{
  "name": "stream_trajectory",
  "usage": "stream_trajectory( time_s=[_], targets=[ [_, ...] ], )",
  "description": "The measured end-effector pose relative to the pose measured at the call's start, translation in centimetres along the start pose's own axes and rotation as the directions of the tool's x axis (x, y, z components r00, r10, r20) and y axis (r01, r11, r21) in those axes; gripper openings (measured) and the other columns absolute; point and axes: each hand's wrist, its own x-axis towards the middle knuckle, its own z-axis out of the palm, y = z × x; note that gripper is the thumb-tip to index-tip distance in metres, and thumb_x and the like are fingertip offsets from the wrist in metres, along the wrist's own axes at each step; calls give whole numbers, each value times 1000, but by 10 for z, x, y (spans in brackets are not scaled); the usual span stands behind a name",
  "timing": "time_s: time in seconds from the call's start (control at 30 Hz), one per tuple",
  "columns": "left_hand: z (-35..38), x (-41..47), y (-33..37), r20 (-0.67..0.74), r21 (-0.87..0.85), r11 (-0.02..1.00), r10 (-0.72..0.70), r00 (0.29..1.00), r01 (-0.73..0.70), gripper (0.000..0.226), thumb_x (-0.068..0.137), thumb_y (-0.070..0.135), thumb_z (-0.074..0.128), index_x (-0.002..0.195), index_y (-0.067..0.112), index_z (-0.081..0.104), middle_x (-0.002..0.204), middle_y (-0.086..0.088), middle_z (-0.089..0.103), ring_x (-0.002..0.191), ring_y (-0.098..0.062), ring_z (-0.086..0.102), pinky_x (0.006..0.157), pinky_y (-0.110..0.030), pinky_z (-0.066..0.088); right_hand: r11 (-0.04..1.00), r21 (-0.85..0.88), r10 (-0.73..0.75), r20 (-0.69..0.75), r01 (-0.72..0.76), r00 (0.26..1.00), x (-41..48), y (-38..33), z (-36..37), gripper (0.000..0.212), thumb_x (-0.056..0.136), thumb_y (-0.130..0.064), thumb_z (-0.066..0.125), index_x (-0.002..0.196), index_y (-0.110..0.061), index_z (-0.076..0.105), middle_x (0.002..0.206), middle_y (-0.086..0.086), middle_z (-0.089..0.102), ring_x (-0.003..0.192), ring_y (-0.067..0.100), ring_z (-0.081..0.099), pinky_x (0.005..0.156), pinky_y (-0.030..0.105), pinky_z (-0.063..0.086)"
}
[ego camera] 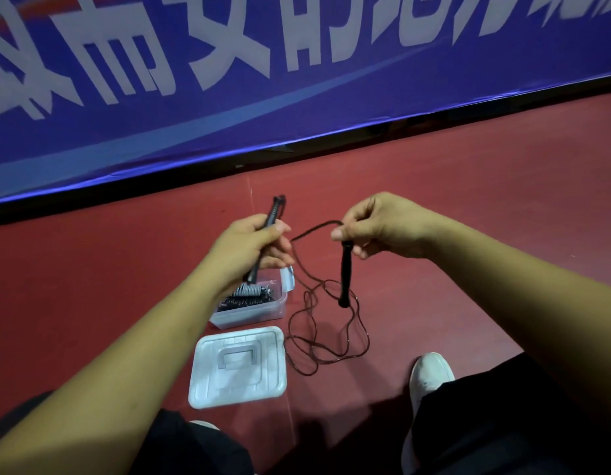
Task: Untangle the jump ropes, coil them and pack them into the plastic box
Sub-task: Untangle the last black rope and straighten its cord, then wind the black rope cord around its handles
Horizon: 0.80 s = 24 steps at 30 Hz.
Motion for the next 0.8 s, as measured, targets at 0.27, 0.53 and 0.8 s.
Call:
stream_trajectory(
  time_s=[0.27,0.53,0.8],
  targets=[
    [36,-16,-8,312,-133,985,-60,948,106,31,104,21,42,126,5,57,107,-15,72,106,-27,69,89,-42,58,733,674,170,-57,-88,984,7,-4,13,14,91,-10,65,77,-9,64,61,2,58,50,7,59,53,18,56],
    [32,-19,-5,432,-166,976,-59,900,143,25,102,24,43,111,3,55,70,-7,47,45,-15,35,43,-24,31,995,103,17,-199,4,980,12,11,6,49,64,-49,79,97,-14,68,86,-3,69,80,14,67,70,30,54],
    [32,-23,-1,546,-343,913,3,838,220,32,97,25,48,115,-1,54,73,-11,48,44,-14,41,46,-24,36,960,192,-206,-17,206,978,10,4,2,28,79,-33,69,73,-8,59,63,4,60,63,21,57,66,28,51]
  ],
)
